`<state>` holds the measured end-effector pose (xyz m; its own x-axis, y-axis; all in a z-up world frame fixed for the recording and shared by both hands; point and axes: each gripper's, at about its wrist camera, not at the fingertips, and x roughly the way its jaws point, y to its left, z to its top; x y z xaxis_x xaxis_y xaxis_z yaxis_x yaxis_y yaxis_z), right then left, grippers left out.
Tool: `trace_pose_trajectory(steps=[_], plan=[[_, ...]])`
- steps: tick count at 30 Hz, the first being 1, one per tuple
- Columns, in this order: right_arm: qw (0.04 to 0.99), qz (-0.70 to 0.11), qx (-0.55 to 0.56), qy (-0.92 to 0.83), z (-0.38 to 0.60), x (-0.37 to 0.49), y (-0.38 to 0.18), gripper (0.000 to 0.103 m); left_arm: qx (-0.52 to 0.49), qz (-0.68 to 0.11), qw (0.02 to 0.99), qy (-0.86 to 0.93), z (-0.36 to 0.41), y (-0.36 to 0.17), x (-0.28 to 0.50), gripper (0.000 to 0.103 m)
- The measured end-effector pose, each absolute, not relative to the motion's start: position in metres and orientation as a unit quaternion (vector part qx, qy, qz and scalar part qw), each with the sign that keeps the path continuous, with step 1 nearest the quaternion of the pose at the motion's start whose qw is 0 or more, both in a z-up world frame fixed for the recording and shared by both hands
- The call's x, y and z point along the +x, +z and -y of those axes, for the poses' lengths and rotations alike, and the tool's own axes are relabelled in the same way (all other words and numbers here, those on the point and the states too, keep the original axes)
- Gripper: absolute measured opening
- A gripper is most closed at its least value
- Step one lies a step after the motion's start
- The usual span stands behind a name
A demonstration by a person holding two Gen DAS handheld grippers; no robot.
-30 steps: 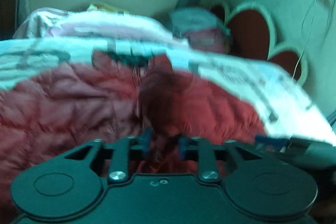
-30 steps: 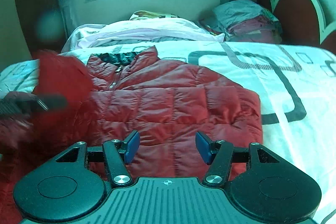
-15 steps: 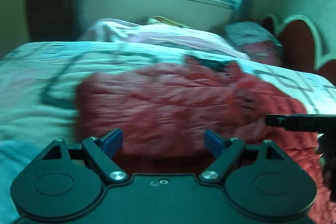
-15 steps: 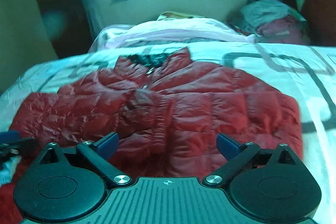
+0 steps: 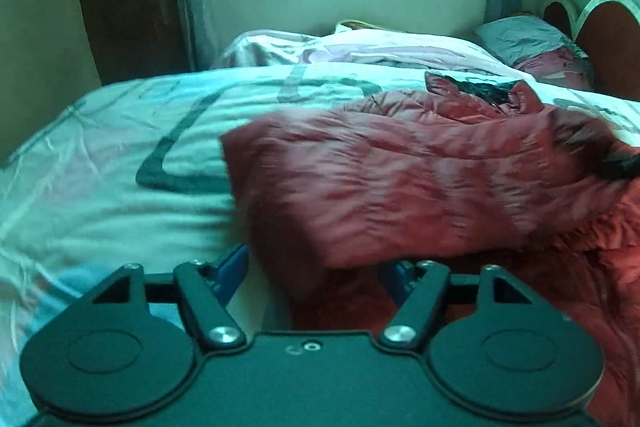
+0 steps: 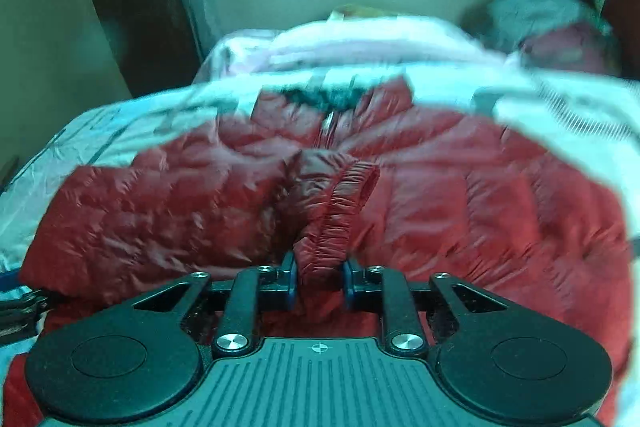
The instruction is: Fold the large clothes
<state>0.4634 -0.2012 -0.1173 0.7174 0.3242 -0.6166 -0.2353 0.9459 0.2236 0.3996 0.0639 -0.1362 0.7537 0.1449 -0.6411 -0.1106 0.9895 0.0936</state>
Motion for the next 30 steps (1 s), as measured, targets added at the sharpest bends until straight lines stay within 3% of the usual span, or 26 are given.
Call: trace_pose_trajectory(steps=[2, 4, 7, 15, 16, 19, 20, 25, 27, 28, 30], plan=[[0.935, -0.324, 0.065, 0.126, 0.22, 0.456, -0.106, 0.019, 0.025, -0.338, 0.938, 0.07, -0.063, -0.138, 0.403, 0.064], [0.937, -0.328, 0.067, 0.103, 0.242, 0.454, -0.103, 0.019, 0.028, -0.337, 0.939, 0.06, -0.059, -0.14, 0.406, 0.049], [0.934, -0.344, 0.064, 0.077, 0.265, 0.446, -0.109, 0.019, 0.039, -0.343, 0.938, 0.029, -0.048, -0.143, 0.41, 0.042], [0.911, -0.405, 0.069, 0.04, 0.275, 0.438, -0.143, 0.02, 0.021, -0.388, 0.921, 0.004, -0.053, -0.153, 0.408, 0.044], [0.912, -0.403, 0.068, 0.034, 0.277, 0.436, -0.139, 0.027, 0.01, -0.392, 0.92, -0.002, -0.057, -0.149, 0.404, 0.043], [0.926, -0.373, 0.058, 0.004, 0.282, 0.426, -0.124, 0.063, -0.026, -0.392, 0.92, -0.017, -0.07, -0.136, 0.39, 0.05], [0.932, -0.358, 0.056, 0.002, 0.284, 0.422, -0.118, 0.066, -0.033, -0.388, 0.921, -0.02, -0.072, -0.132, 0.384, 0.052], [0.948, -0.316, 0.027, 0.023, 0.271, 0.428, -0.1, 0.065, -0.066, -0.362, 0.929, -0.039, -0.071, -0.108, 0.378, 0.053], [0.947, -0.317, 0.008, 0.04, 0.257, 0.437, -0.102, 0.056, -0.065, -0.356, 0.931, -0.041, -0.065, -0.106, 0.393, 0.053], [0.945, -0.322, 0.005, 0.05, 0.25, 0.444, -0.105, 0.047, -0.064, -0.352, 0.933, -0.04, -0.061, -0.106, 0.403, 0.053], [0.943, -0.329, 0.004, 0.057, 0.239, 0.456, -0.111, 0.046, -0.063, -0.349, 0.934, -0.036, -0.055, -0.109, 0.424, 0.053]])
